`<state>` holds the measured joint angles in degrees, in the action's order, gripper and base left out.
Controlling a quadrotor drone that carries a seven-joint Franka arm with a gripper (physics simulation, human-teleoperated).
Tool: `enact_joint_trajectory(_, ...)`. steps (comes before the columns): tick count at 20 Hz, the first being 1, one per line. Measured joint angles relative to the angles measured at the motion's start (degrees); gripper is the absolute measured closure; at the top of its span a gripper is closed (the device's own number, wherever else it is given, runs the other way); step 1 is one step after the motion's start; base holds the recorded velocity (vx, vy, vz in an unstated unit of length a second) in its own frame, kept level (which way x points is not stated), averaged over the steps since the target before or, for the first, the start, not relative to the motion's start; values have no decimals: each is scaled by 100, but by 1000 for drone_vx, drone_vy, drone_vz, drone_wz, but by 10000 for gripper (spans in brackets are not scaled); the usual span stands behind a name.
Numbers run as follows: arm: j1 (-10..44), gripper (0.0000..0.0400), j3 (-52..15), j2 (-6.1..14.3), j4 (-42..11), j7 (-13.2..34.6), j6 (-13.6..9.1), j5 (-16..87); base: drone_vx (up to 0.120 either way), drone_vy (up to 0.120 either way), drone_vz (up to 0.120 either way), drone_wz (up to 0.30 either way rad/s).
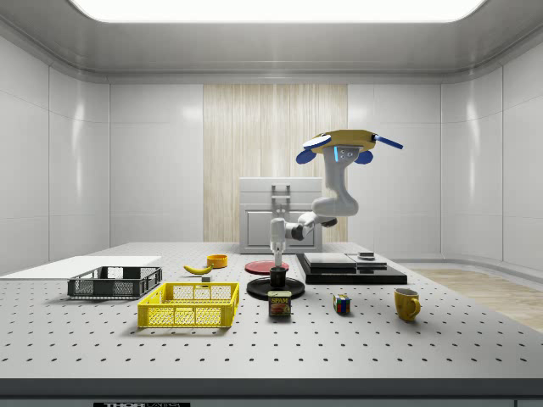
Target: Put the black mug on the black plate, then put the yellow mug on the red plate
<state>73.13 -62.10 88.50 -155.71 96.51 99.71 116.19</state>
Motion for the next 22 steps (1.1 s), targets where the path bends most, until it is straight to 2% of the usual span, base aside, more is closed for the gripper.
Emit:
enact_joint_trajectory(3, -19, 83, -8, -29, -8, -12, -34, 5, 0, 0, 0, 0)
enact_joint_trajectory(7, -98, 31, -198, -39, -110, -30, -156, -156, 0, 0, 80, 0)
enact_joint_trajectory(15, -209, 4, -524, -56, -259, -52, -345, -440, 0, 5, 120, 0)
enact_joint_trajectory(22, -235, 1, -589, -77, -287, -60, -397, -492, -109, 120, 11, 0)
